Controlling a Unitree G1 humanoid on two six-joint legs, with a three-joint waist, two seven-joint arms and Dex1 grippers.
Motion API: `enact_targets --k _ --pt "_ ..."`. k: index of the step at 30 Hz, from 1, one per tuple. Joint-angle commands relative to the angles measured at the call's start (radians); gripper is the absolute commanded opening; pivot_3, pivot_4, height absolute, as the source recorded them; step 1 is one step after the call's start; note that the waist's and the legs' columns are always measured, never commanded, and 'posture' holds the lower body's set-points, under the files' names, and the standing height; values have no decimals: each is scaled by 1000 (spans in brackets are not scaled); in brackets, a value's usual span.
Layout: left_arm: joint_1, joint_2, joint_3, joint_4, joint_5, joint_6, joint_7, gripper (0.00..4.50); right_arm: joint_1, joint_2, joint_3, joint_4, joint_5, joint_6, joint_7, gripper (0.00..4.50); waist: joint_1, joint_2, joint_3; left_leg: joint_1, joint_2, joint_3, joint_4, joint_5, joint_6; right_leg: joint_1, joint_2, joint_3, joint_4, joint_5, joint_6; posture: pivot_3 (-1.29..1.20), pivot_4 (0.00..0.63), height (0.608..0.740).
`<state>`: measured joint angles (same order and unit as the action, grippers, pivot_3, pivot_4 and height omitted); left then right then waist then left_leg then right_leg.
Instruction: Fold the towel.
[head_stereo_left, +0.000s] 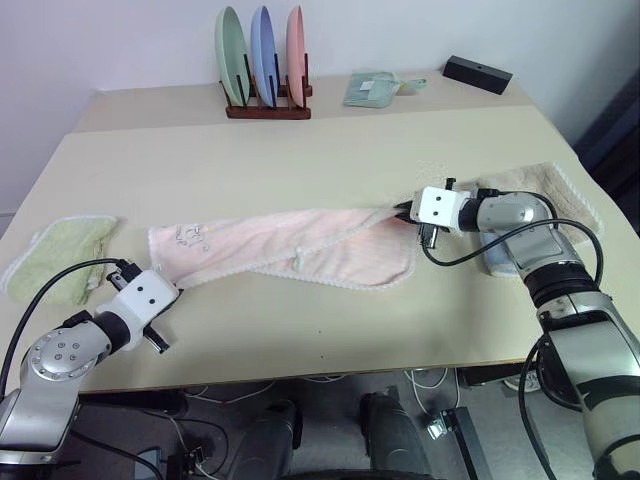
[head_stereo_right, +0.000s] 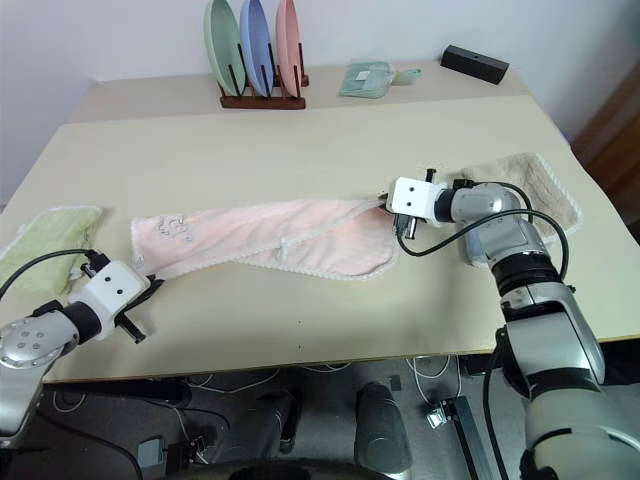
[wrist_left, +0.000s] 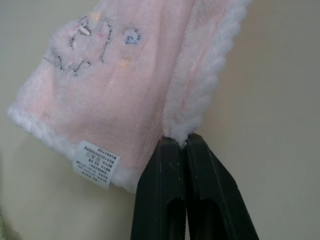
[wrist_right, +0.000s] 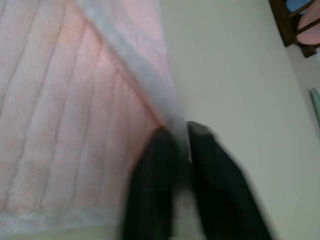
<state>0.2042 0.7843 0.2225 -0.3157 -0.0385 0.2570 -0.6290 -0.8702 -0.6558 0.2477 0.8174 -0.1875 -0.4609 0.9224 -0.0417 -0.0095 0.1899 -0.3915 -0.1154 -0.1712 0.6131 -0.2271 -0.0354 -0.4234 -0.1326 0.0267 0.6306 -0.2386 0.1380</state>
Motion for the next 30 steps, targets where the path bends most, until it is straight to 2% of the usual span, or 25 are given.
enact_targets --k 1,6,8,9,15,17,19,21,24,27,30 --pt "-8 3 20 -8 1 -2 0 0 -5 -21 -22 -37 -10 -13 -31 15 0 0 0 0 0 0 0 0 0 0 0 0 0 0 0 0 150 737" --pt "-39 -1 32 2 -9 -8 6 0 -25 -40 -27 -49 -44 -26 -85 15 0 0 0 0 0 0 0 0 0 0 0 0 0 0 0 0 150 737" --pt "-135 -11 31 49 -16 -19 30 0 -76 -46 -35 -22 -71 -29 -153 15 5 0 0 0 0 0 0 0 0 0 0 0 0 0 0 0 150 737" --pt "-197 -15 28 84 -15 -25 45 0 -107 -49 -36 -5 -87 -29 -187 15 6 0 0 0 0 0 0 1 -1 0 0 0 1 0 0 0 150 737" --pt "-806 6 26 523 52 -156 238 0 -430 -64 -41 183 -187 -15 -485 15 7 -2 1 -3 1 -1 1 4 -7 -3 3 0 1 5 -1 0 150 737" --pt "-994 32 33 672 48 -205 269 0 -526 -74 -42 226 -197 -26 -536 15 2 -2 1 -3 1 -1 0 7 -12 -4 2 0 0 5 -1 0 150 737" --pt "-1088 56 27 758 45 -251 263 0 -573 -78 -44 247 -188 -43 -538 15 -7 -2 1 -4 1 0 -1 5 -13 -6 3 -1 -1 5 0 0 150 737" --pt "-1101 91 16 786 37 -277 206 0 -575 -79 -64 223 -134 -66 -459 15 -21 -2 0 -4 1 4 -1 1 -11 -7 2 -2 -1 5 0 0 150 737" --pt "-991 129 34 714 -15 -264 101 0 -505 -83 -88 129 -44 -72 -300 15 -38 -2 0 -2 2 8 -1 -2 -7 -7 -1 -2 -1 4 2 0 150 737" --pt "-768 152 99 547 -96 -199 -3 0 -342 -106 -97 -59 68 3 -99 15 -51 -2 1 -2 4 10 1 -3 -5 -8 -2 -2 0 4 2 0 150 737" --pt "-478 162 201 352 -167 -103 -95 0 -119 -167 -110 -319 182 158 79 15 -55 -1 1 -3 5 10 2 -3 -5 -9 0 -2 1 5 2 0 150 737"
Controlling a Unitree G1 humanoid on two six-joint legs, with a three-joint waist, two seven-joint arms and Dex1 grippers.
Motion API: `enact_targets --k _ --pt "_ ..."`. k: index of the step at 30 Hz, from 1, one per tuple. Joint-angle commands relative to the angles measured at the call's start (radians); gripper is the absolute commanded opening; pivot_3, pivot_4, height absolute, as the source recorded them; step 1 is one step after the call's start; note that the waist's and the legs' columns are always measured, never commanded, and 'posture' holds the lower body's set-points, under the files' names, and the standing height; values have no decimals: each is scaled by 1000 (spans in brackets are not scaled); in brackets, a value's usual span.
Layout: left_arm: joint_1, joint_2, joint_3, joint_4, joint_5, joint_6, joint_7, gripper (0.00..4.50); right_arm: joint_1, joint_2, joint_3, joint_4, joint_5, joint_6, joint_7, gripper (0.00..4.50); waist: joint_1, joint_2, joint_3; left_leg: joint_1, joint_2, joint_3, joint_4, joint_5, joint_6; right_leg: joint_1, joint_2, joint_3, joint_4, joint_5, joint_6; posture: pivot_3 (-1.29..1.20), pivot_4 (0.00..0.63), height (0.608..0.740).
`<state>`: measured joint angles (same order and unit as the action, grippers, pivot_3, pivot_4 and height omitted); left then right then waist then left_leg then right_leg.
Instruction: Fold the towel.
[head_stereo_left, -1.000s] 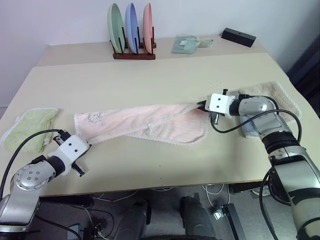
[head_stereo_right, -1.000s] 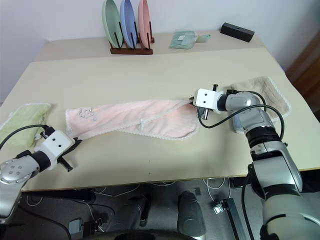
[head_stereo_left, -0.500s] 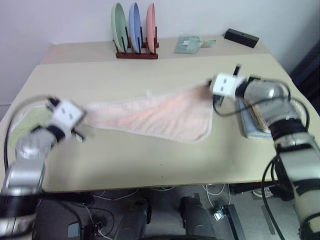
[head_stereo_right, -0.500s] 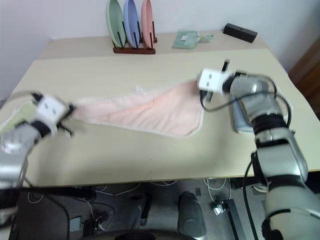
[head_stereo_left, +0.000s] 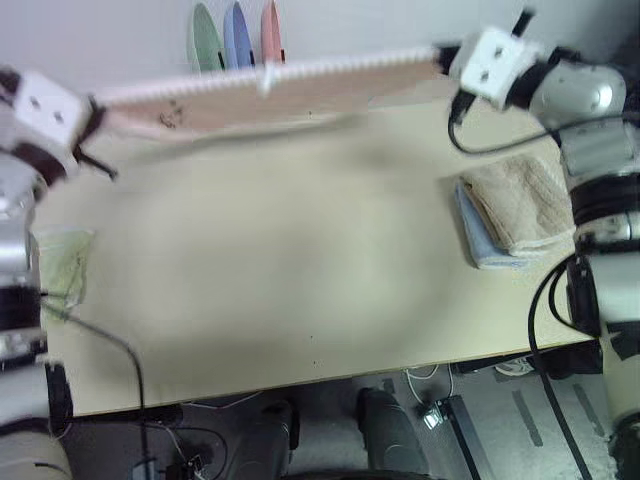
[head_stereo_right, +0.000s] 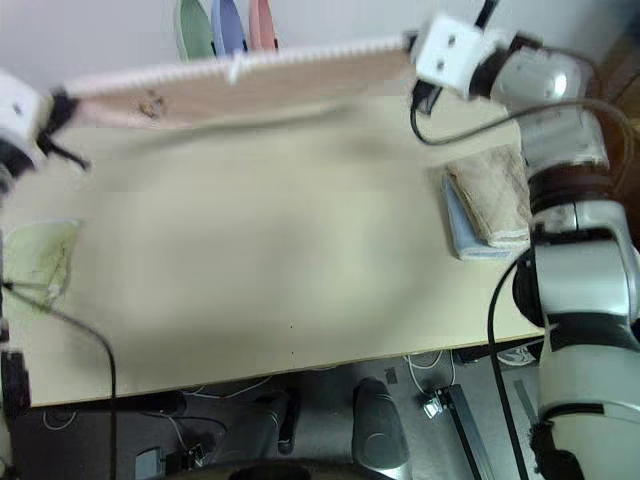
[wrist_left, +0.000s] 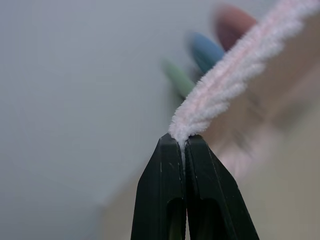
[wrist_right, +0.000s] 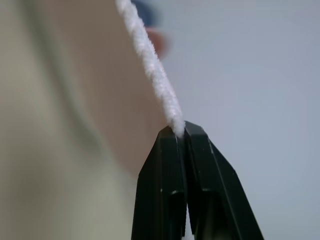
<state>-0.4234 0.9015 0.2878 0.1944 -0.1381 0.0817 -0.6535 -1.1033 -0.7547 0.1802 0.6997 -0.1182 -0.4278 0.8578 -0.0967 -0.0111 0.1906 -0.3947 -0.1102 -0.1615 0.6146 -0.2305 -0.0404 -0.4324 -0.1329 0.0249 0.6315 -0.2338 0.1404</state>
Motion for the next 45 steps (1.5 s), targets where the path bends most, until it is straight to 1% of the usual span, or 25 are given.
enact_targets --k 1,3,5,6,8,10,12,14,15,18,19,22,26,32,36,37,38,39,41,43,44,45 --pt "256 46 182 -230 -89 112 -106 0 200 -104 -53 -301 157 194 201 15 1 0 0 0 0 0 0 0 0 -1 0 0 0 0 0 0 150 737" --pt "402 47 249 -328 -110 153 -147 0 322 -164 -77 -454 223 308 276 15 7 1 1 -2 1 1 1 -1 2 -3 0 1 0 0 0 0 150 737" --pt "527 33 312 -410 -128 192 -177 0 431 -232 -109 -590 287 433 331 15 23 2 1 -3 1 1 1 -3 4 -5 0 1 1 1 -2 0 150 737" --pt "605 21 346 -463 -143 224 -205 0 496 -279 -131 -661 333 510 367 15 30 2 1 -1 2 2 1 -2 4 -4 0 1 1 2 -3 0 150 737" --pt "717 5 391 -548 -178 281 -253 0 593 -347 -173 -764 406 613 421 15 43 2 1 -1 3 4 1 -2 4 -2 1 0 0 2 -3 0 150 737" --pt "767 2 411 -593 -211 320 -271 0 639 -376 -199 -817 446 668 433 15 58 1 0 6 3 8 2 -4 6 6 0 1 -2 0 -4 0 150 737" --pt "770 7 409 -599 -223 338 -268 0 631 -368 -199 -815 439 677 417 15 63 1 0 6 8 15 5 -4 6 8 0 0 -2 -1 -7 0 150 737" --pt "726 17 378 -558 -210 348 -238 0 589 -341 -169 -768 393 648 392 15 70 1 0 4 17 26 10 -4 6 9 1 -3 -2 -2 -6 0 150 737" --pt "688 23 342 -523 -188 333 -221 0 555 -315 -138 -719 350 613 373 15 75 1 0 3 18 28 12 -4 6 10 1 -3 -2 0 -8 0 150 737" --pt "584 33 247 -426 -140 302 -189 0 465 -236 -58 -575 237 513 328 15 81 1 0 3 18 28 14 -4 6 10 2 -3 -2 1 -9 0 150 737" --pt "542 35 210 -385 -121 281 -181 0 430 -201 -35 -513 206 485 311 15 81 1 0 3 18 29 14 -4 6 10 2 -3 -2 3 -6 0 150 737" --pt "404 26 106 -256 -73 231 -156 0 337 -114 28 -319 115 381 265 15 81 0 0 2 18 29 13 -4 6 8 3 -3 -2 4 -5 0 150 737" --pt "267 7 -2 -98 -24 160 -142 0 241 -34 67 -119 44 281 226 15 78 0 0 1 18 29 13 -4 6 6 4 -3 -1 5 -4 0 150 737" --pt "172 -16 -77 47 1 97 -144 0 176 26 69 24 8 204 194 15 74 0 0 2 18 29 13 -5 5 5 5 -2 -1 6 -4 0 150 737" --pt "146 -33 -77 95 -20 116 -145 0 159 51 51 61 9 205 171 15 72 0 0 2 18 28 13 -5 5 5 7 -2 -1 6 -5 0 150 737" --pt "139 -37 -72 103 -24 121 -138 561 156 55 47 65 10 209 165 563 73 0 0 2 18 28 13 -5 5 5 7 -2 -1 6 -5 0 150 737" --pt "137 -40 -68 105 -25 120 -130 825 157 54 43 64 11 209 161 844 73 0 0 2 18 28 13 -5 5 5 7 -2 -1 6 -5 0 150 737" --pt "138 -40 -65 105 -21 113 -120 1247 159 52 41 62 9 206 157 1244 73 0 0 2 18 28 13 -5 5 5 7 -2 -1 6 -5 0 150 737" --pt "140 -41 -58 106 -7 94 -85 2340 167 39 36 48 1 201 151 2349 74 0 0 2 18 28 13 -5 4 5 7 -2 -1 6 -5 0 150 737" --pt "136 -51 -33 106 -10 80 -37 3279 182 15 25 18 -4 195 140 3314 74 0 0 2 18 28 13 -5 4 5 7 -2 -1 6 -5 0 150 737" --pt "133 -60 -10 102 -29 86 -18 3728 189 3 15 0 -4 199 128 3380 75 0 1 2 18 28 13 -5 4 5 7 -2 -1 6 -5 0 150 737" --pt "130 -70 12 95 -50 99 -7 3728 195 -6 8 -15 -3 204 117 3380 76 0 0 2 18 28 13 -5 4 5 7 -2 -1 6 -5 0 150 737"
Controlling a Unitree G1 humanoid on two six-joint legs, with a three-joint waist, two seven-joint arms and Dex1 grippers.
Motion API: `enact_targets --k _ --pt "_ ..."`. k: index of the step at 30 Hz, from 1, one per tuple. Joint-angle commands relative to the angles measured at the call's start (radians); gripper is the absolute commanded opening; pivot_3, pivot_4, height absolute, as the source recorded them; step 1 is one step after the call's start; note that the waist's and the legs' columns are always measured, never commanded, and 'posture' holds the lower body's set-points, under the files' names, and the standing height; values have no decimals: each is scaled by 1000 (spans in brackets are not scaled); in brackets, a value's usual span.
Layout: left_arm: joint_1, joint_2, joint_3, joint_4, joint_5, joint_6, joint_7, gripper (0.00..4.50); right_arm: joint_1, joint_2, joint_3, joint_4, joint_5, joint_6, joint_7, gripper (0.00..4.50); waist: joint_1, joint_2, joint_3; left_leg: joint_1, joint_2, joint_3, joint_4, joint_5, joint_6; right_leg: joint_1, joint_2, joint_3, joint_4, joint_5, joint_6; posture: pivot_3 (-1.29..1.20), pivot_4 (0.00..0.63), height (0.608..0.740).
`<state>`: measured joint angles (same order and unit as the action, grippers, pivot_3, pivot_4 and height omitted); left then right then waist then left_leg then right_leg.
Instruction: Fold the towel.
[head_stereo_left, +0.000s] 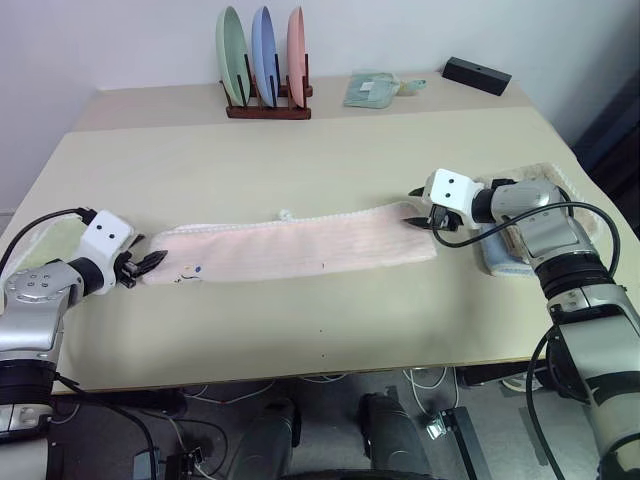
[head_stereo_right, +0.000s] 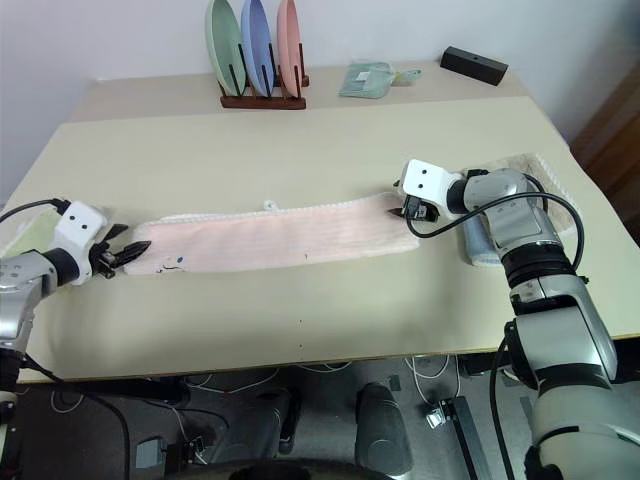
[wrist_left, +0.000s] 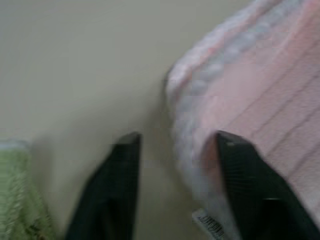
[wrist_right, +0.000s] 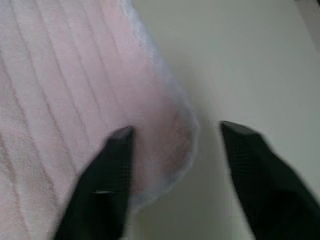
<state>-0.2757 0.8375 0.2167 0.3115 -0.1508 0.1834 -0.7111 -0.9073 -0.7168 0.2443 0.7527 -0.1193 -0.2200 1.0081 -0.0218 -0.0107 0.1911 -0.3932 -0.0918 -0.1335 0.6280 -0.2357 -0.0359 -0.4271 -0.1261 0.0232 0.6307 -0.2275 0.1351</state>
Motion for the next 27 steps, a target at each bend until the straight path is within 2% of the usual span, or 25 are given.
enact_targets --k 1,5,9,12,17,19,23,27 --pt "-18 -15 102 -33 -55 8 61 3728 8 -54 -65 -86 1 5 -41 3380 1 0 0 0 0 0 0 0 0 0 0 0 0 0 0 0 150 737" --pt "-2 -53 152 -93 -69 4 134 3728 96 -91 -151 -247 82 136 -33 3380 4 0 0 0 0 0 0 0 0 0 0 0 0 0 0 0 150 737" --pt "13 -101 186 -166 -84 21 204 3781 273 -117 -264 -529 243 410 13 4443 8 0 0 0 2 -1 1 0 0 1 0 0 0 0 0 0 150 737" --pt "53 -146 183 -295 -123 63 215 3781 446 -103 -378 -779 409 676 -10 4443 9 0 0 0 2 -2 1 0 0 1 0 0 0 0 0 0 150 737" --pt "170 -202 -6 -603 -143 93 120 3781 681 -2 -528 -1102 665 1080 -171 4443 12 -1 -1 0 2 -3 2 0 0 2 0 1 0 0 0 0 150 737" --pt "188 -228 -102 -692 -148 110 88 3781 736 71 -580 -1188 738 1232 -285 4443 13 -1 -1 0 2 -3 3 -1 0 3 0 1 -1 0 0 0 150 737" --pt "174 -267 -246 -761 -145 138 42 3781 766 213 -669 -1255 845 1438 -464 4443 12 -1 -1 0 2 -1 3 -1 0 3 0 1 -1 0 0 0 150 737" --pt "152 -275 -350 -780 -107 127 9 3781 727 348 -711 -1235 860 1535 -628 4443 11 -1 -1 0 2 0 2 -1 0 3 0 1 -1 0 0 0 150 737"
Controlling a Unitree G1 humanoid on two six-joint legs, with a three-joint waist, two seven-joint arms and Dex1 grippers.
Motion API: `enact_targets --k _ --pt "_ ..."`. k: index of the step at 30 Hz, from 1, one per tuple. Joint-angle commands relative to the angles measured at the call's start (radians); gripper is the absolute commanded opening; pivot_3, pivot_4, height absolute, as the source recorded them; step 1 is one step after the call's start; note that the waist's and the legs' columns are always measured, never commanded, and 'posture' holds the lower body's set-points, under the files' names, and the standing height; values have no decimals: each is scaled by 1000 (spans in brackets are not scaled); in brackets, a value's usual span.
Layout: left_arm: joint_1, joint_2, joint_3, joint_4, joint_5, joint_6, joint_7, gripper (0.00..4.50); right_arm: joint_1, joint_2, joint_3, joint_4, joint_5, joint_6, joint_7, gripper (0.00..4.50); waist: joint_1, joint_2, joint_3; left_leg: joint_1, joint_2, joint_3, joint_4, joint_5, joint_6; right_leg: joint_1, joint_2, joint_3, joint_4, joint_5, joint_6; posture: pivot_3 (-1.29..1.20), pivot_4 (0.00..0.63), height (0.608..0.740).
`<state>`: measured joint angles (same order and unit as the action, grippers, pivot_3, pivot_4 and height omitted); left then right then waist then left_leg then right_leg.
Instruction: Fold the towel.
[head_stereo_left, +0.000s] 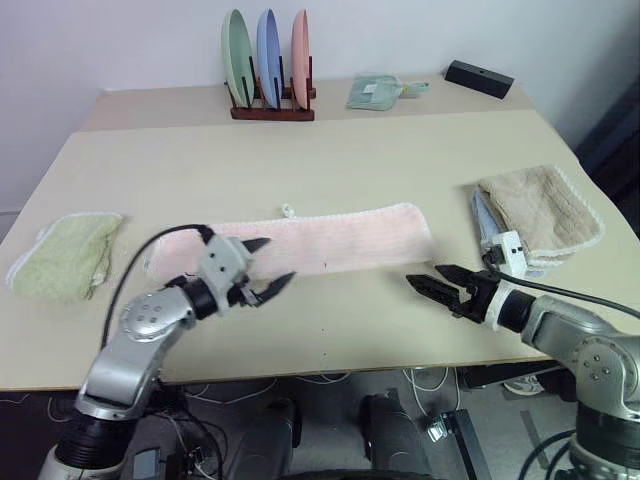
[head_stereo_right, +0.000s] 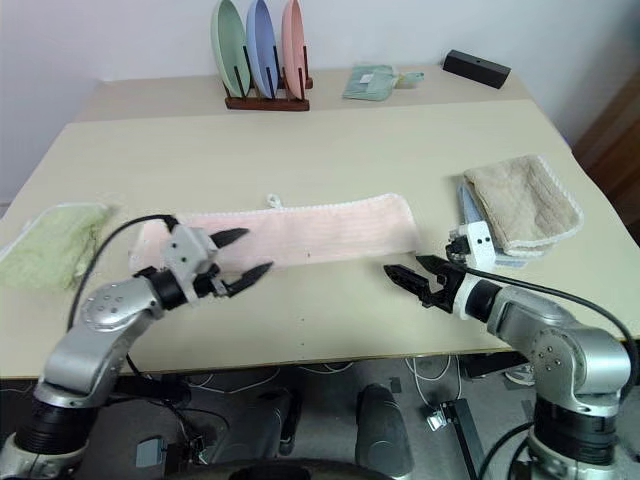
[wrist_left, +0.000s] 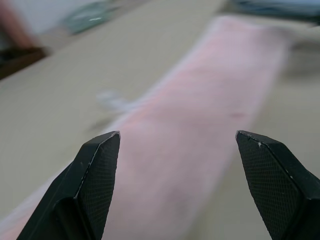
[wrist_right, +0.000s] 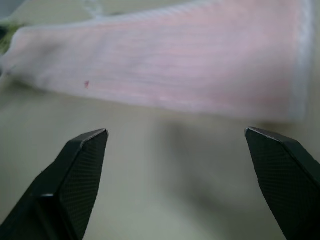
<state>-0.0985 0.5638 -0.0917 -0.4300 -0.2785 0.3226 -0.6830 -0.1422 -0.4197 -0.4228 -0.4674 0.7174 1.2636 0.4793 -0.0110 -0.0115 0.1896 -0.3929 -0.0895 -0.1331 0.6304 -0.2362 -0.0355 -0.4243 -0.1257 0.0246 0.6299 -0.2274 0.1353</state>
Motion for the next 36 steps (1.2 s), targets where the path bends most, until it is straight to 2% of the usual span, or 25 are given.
enact_targets --k 1,4,10,13,20,24,29,32,36 --pt "-37 -11 -51 -49 6 5 -20 3781 -73 108 -74 20 2 77 -174 4443 0 0 0 0 0 0 0 0 0 0 0 0 0 0 0 0 150 737" --pt "-60 -37 -51 -67 -22 42 -6 3781 -164 221 -164 84 -10 159 -310 4443 -1 0 0 0 0 0 0 0 0 0 0 0 0 0 0 0 150 737" --pt "-43 -37 -38 -76 -9 49 2 3781 -347 351 -334 214 -15 201 -464 4443 -2 1 -1 0 0 0 0 0 0 0 1 0 0 0 0 0 150 737" --pt "-29 -36 -38 -91 -5 49 10 3781 -392 372 -358 258 -24 191 -509 3664 -4 2 -1 1 0 0 0 0 0 0 1 0 0 0 -1 0 150 737" --pt "-5 -38 -37 -113 -4 57 27 3781 -409 365 -361 243 -8 182 -536 196 -6 2 -1 1 0 0 -1 0 0 0 2 0 0 0 -1 0 150 737" --pt "0 -42 -40 -112 -4 57 31 3781 -411 280 -368 192 10 204 -513 79 -4 2 -1 0 0 0 -1 0 0 0 2 0 0 0 -1 0 150 737" --pt "-5 -40 -39 -88 -5 46 23 3781 -388 65 -347 122 68 246 -397 79 -2 3 -1 0 0 0 0 0 0 0 2 0 -1 0 -1 0 150 737" --pt "-20 -44 -46 -62 -1 38 14 3781 -347 -116 -206 85 50 170 -281 79 -2 3 0 0 0 0 -1 0 1 0 2 0 -1 0 0 0 150 737" --pt "-43 -48 -61 -40 15 26 0 3781 -309 -253 22 -13 37 47 -136 79 -10 2 -1 0 1 2 -1 -1 2 0 3 0 -1 0 0 0 150 737"
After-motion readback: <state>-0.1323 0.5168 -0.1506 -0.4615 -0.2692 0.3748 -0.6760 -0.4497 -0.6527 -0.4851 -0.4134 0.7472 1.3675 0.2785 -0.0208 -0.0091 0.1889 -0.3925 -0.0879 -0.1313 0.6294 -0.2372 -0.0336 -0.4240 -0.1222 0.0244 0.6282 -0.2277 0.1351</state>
